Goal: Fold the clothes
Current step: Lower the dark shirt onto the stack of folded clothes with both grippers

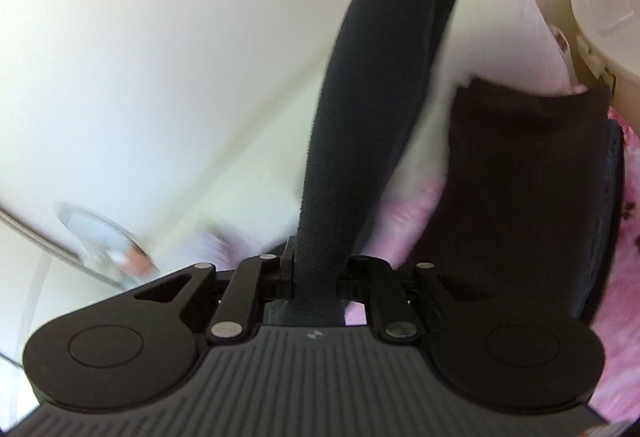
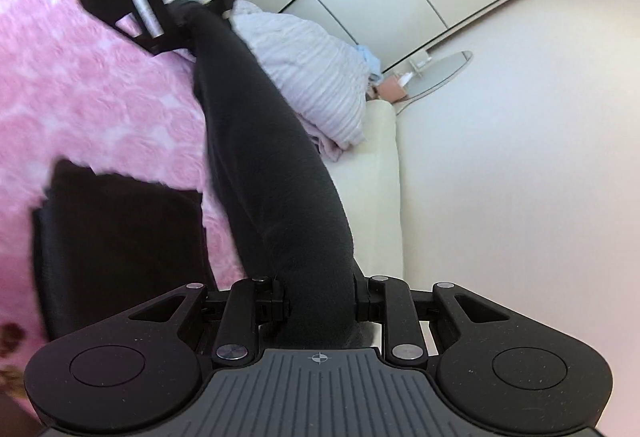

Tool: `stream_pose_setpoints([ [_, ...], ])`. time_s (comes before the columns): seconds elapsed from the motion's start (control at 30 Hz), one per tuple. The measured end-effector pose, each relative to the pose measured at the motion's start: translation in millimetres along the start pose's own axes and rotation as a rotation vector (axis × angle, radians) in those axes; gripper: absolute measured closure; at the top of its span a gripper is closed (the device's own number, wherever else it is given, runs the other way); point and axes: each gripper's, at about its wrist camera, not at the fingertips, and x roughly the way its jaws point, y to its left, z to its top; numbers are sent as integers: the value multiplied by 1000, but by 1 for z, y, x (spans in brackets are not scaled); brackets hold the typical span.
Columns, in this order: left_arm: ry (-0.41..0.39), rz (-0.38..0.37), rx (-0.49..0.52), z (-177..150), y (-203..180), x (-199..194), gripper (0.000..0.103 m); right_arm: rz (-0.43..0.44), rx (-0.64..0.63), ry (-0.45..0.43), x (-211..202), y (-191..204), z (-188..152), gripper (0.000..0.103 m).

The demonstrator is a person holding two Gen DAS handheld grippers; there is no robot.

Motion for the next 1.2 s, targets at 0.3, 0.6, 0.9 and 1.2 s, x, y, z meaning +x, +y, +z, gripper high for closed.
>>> stream_pose_setpoints([
  [0.3,133,-76,117,-38,-143,60,86,146,-103,17,48,110,-110,73],
  [0.6,120,-39,156,-32,-137,61,91,105,-117,50,47,85,-102,77],
  [0.9,116,-47,262,-48,-169,70,86,74,-165,97,45,124,-119,77],
  [1.2,103,3,249,-49,-144,60,89,80,-23,140,27,112,-123,81],
])
